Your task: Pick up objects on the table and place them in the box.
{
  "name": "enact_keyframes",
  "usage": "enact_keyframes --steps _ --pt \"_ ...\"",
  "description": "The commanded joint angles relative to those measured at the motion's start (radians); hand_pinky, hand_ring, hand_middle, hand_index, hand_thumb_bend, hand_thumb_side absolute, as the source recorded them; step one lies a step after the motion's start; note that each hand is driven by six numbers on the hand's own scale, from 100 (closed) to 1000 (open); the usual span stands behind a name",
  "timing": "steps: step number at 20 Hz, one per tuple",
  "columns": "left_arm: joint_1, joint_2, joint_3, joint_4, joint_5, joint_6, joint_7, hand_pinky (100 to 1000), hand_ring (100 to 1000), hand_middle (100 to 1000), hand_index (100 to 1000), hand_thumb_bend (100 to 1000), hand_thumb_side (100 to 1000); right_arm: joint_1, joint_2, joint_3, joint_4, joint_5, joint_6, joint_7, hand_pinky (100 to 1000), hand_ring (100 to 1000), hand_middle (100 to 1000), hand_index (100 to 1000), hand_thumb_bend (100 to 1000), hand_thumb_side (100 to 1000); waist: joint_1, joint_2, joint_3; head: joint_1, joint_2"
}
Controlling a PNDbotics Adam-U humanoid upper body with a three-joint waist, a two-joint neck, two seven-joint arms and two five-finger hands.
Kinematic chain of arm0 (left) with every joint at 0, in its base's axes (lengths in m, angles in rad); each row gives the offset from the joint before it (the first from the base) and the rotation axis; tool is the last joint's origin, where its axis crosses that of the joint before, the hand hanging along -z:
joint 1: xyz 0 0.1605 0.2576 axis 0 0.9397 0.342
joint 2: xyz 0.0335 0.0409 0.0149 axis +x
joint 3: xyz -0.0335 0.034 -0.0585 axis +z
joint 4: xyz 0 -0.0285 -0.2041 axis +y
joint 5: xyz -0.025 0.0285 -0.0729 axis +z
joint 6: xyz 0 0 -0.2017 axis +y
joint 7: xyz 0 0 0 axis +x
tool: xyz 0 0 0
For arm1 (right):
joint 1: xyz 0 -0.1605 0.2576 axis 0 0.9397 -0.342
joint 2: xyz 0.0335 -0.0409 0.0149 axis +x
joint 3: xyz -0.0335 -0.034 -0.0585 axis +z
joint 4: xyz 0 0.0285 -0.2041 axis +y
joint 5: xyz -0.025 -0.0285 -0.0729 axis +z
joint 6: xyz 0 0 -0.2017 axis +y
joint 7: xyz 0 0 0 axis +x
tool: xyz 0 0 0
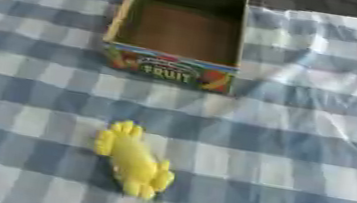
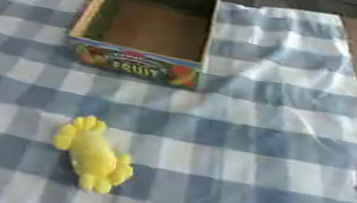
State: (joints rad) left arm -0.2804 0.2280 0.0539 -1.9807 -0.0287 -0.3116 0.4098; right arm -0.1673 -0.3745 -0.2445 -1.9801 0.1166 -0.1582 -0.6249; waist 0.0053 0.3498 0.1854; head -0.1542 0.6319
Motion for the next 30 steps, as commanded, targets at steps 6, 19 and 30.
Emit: enact_keyframes --steps 6,19,30 --pt "-0.006 0.014 0.002 -0.019 0.001 -0.001 -0.004 703 673 626 859 100 817 -0.007 -0.017 -0.002 -0.020 -0.005 -0.002 0.003 696 538 450 721 100 426 0.001 -0.024 0.000 -0.038 0.025" --pt "-0.029 0.123 -0.012 -0.019 -0.056 0.014 -0.048 706 678 635 872 100 778 -0.004 -0.020 -0.002 -0.020 -0.010 0.001 0.004 697 536 451 722 100 421 0.010 -0.037 -0.001 -0.056 0.053" --pt "-0.189 0.419 -0.110 -0.019 -0.486 0.123 -0.332 721 715 653 901 100 697 0.005 -0.030 -0.003 -0.020 -0.014 0.002 0.004 697 536 454 721 100 417 0.021 -0.059 0.002 -0.059 0.068"
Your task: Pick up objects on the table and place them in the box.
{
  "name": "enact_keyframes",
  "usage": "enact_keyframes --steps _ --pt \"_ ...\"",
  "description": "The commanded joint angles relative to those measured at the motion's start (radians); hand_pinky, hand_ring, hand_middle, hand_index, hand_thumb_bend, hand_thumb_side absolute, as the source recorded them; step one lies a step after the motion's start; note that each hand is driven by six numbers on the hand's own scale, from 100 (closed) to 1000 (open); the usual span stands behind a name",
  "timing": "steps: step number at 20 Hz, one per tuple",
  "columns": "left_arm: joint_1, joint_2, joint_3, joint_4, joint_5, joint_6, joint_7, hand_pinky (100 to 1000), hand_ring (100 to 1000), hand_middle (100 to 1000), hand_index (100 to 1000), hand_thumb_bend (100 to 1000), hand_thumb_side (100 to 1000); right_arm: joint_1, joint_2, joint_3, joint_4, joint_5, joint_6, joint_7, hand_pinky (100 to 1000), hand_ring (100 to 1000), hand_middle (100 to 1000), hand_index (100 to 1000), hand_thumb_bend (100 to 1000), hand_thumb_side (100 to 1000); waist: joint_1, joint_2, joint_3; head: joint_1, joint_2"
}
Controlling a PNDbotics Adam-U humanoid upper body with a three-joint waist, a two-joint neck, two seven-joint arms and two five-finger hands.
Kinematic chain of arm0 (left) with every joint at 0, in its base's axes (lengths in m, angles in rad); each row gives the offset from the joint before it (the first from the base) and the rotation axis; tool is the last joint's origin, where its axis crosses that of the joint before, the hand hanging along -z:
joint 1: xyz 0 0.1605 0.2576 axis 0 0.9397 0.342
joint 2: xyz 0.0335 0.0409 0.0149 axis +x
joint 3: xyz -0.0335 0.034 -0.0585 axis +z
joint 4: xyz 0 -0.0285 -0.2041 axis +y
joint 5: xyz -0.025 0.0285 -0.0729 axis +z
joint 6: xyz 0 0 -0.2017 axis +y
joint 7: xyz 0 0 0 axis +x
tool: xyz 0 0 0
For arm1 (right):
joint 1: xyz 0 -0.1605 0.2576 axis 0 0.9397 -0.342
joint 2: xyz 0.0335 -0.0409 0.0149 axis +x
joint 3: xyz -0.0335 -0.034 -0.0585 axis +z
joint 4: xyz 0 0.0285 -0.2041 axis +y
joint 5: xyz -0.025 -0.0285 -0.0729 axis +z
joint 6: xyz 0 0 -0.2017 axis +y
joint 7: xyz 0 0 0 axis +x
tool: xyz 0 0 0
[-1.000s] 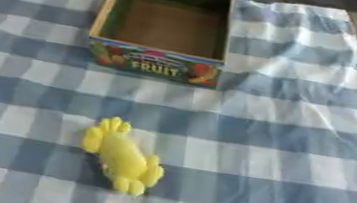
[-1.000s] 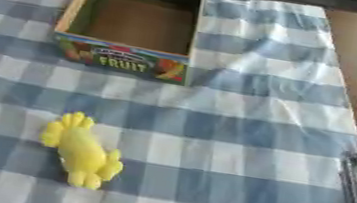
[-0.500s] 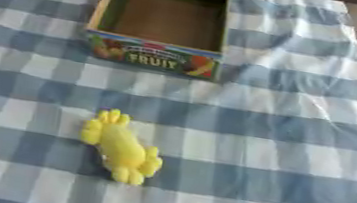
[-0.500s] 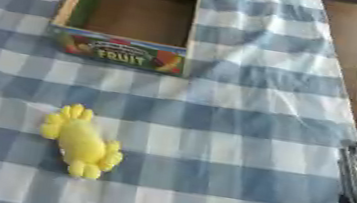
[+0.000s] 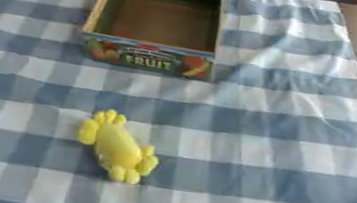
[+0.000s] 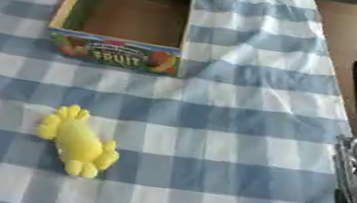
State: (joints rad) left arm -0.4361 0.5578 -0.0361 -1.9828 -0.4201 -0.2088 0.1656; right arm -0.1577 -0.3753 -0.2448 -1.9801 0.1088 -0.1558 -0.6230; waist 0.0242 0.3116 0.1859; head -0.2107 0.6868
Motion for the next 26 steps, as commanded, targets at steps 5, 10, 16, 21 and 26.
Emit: enact_keyframes --steps 5,10,16,21,26 --pt "-0.096 0.173 -0.096 -0.017 -0.236 0.012 -0.337 745 758 703 922 100 666 -0.004 -0.033 -0.002 -0.020 -0.010 -0.001 0.006 697 537 455 721 100 417 0.004 -0.026 -0.004 -0.010 0.037" --pt "-0.143 0.230 -0.160 -0.017 -0.271 -0.021 -0.511 757 782 742 965 100 834 -0.003 -0.040 0.000 -0.020 -0.009 -0.002 0.008 697 537 454 721 100 419 0.007 -0.025 -0.006 -0.005 0.031" --pt "-0.238 0.244 -0.246 -0.017 -0.284 -0.065 -0.690 770 796 745 976 210 973 -0.002 -0.040 0.008 -0.020 -0.010 0.000 0.017 698 537 453 721 100 422 0.010 -0.022 -0.004 0.009 0.017" --pt "-0.290 0.224 -0.312 -0.017 -0.276 -0.036 -0.813 775 803 754 995 388 1000 -0.001 -0.040 0.012 -0.020 -0.011 0.000 0.023 698 537 453 721 100 423 0.009 -0.021 -0.006 0.020 0.009" --pt "-0.336 0.184 -0.359 -0.017 -0.276 -0.027 -0.937 771 798 745 994 494 1000 0.000 -0.038 0.016 -0.020 -0.012 0.001 0.030 700 538 453 721 100 425 0.007 -0.021 -0.005 0.029 -0.001"
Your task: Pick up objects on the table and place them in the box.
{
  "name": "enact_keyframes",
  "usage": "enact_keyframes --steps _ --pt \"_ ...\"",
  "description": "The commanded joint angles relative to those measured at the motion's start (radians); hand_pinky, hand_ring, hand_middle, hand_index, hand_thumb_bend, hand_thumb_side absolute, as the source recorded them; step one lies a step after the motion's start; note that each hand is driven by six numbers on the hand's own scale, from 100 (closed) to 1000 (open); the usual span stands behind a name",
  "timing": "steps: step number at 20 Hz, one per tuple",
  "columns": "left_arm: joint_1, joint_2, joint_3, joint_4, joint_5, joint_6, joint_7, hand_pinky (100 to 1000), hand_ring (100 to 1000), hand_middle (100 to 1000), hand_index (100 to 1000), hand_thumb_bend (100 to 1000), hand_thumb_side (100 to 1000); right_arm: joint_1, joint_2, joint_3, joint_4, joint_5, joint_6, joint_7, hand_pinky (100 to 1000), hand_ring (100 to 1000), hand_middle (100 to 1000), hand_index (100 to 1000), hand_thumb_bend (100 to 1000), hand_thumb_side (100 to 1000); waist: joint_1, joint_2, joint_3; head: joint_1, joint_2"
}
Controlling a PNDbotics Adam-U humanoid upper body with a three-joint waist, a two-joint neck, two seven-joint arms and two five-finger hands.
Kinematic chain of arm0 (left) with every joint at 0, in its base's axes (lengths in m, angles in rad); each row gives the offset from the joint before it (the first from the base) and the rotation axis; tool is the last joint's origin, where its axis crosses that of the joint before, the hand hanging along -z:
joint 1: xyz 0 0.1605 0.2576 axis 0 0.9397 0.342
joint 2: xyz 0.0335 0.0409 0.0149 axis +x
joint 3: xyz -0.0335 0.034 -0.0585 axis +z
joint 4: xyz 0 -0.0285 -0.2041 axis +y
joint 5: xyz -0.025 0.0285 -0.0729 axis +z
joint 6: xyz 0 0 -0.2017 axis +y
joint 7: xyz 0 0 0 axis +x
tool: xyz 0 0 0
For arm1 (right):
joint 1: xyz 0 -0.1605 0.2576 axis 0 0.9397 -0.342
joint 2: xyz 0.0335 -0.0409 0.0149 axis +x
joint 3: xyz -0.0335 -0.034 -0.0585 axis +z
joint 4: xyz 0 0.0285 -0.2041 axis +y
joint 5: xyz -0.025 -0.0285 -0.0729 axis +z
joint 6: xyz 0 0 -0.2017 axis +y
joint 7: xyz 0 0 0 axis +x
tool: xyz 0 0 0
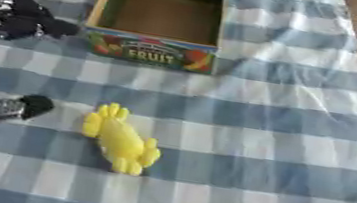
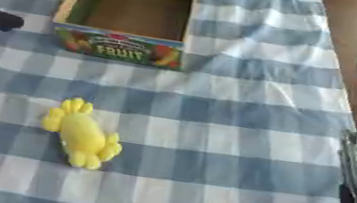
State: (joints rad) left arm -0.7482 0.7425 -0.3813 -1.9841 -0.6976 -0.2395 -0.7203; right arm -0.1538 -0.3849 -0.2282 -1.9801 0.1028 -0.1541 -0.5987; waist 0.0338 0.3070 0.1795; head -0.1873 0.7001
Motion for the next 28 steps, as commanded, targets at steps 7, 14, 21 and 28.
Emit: enact_keyframes --steps 7,14,21,28 --pt "-0.065 -0.057 -0.086 -0.016 0.016 0.110 -0.148 838 812 728 971 495 1000 -0.005 -0.025 0.004 -0.020 -0.009 0.001 0.016 701 538 452 722 100 426 -0.002 -0.015 -0.001 0.013 -0.023" --pt "-0.087 -0.105 -0.137 -0.014 0.044 0.164 -0.186 842 855 801 1000 430 914 -0.008 -0.024 0.008 -0.020 -0.010 0.002 0.025 702 538 451 720 100 426 0.000 -0.011 -0.005 0.018 -0.024" --pt "-0.093 -0.149 -0.185 0.081 0.049 0.135 -0.187 843 876 860 1000 261 713 -0.012 -0.021 0.012 -0.020 -0.012 0.003 0.031 703 538 450 720 100 425 0.002 -0.005 -0.011 0.022 -0.027" --pt "-0.092 -0.177 -0.207 0.182 0.025 0.099 -0.187 840 884 903 1000 117 584 -0.013 -0.017 0.015 -0.020 -0.012 0.004 0.035 704 539 450 720 100 426 0.003 0.000 -0.016 0.024 -0.031"
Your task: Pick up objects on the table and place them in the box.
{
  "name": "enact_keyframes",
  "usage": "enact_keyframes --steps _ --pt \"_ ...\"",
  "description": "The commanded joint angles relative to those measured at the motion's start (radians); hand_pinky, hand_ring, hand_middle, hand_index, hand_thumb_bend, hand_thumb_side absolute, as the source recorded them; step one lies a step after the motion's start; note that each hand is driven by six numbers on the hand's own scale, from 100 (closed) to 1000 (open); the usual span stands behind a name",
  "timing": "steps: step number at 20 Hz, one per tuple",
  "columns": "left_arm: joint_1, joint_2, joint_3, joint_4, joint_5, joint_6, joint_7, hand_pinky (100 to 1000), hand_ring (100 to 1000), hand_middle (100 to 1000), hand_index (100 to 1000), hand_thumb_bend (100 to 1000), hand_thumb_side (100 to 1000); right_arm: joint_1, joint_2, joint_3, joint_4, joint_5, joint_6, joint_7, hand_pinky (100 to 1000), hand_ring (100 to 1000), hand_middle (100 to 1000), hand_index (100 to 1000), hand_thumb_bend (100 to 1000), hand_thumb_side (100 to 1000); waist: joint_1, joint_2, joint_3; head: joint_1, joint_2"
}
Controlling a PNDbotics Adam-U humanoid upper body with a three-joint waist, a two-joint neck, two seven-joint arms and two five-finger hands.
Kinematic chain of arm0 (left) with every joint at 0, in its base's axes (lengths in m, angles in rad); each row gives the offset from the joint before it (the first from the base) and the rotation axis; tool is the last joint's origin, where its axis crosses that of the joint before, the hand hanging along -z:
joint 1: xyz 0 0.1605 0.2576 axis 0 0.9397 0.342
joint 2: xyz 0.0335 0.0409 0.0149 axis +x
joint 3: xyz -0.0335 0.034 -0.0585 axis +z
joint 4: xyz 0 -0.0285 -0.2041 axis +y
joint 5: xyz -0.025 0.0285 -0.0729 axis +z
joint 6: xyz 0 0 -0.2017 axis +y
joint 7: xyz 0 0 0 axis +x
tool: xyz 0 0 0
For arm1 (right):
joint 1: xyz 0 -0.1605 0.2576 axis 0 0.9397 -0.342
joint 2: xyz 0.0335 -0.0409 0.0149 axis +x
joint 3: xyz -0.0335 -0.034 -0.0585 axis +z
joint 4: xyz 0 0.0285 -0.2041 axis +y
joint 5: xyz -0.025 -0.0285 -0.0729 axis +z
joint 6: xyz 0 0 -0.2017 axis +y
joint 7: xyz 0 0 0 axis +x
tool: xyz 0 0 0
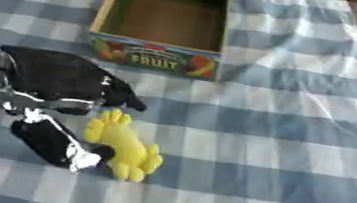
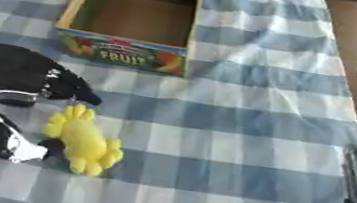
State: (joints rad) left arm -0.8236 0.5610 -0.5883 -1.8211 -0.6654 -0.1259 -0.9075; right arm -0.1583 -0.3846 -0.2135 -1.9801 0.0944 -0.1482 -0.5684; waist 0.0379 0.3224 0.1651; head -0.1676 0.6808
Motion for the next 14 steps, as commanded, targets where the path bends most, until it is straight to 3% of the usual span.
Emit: enact_keyframes --steps 1,10,11,14 --pt "-0.015 0.003 -0.001 0.030 -0.009 -0.019 0.000 840 884 906 1000 127 583 -0.009 -0.017 0.000 -0.020 -0.004 -0.002 0.005 704 539 450 720 100 426 -0.001 -0.014 -0.002 0.005 -0.012" --pt "-0.013 -0.009 -0.006 0.080 -0.026 -0.052 0.000 842 888 926 1000 156 580 -0.010 -0.013 0.002 -0.020 -0.005 0.000 0.008 705 539 449 720 100 426 -0.002 -0.011 -0.005 0.006 -0.012" --pt "-0.016 -0.007 -0.007 0.081 -0.029 -0.055 0.000 854 898 931 1000 510 703 -0.009 -0.012 0.003 -0.020 -0.005 0.001 0.009 706 539 448 720 100 424 -0.001 -0.010 -0.006 0.007 -0.014" --pt "-0.019 -0.007 -0.010 0.099 -0.063 -0.083 0.000 852 896 927 1000 480 686 -0.009 -0.009 0.007 -0.020 -0.006 0.003 0.014 707 539 447 719 100 424 0.000 -0.006 -0.009 0.010 -0.018"
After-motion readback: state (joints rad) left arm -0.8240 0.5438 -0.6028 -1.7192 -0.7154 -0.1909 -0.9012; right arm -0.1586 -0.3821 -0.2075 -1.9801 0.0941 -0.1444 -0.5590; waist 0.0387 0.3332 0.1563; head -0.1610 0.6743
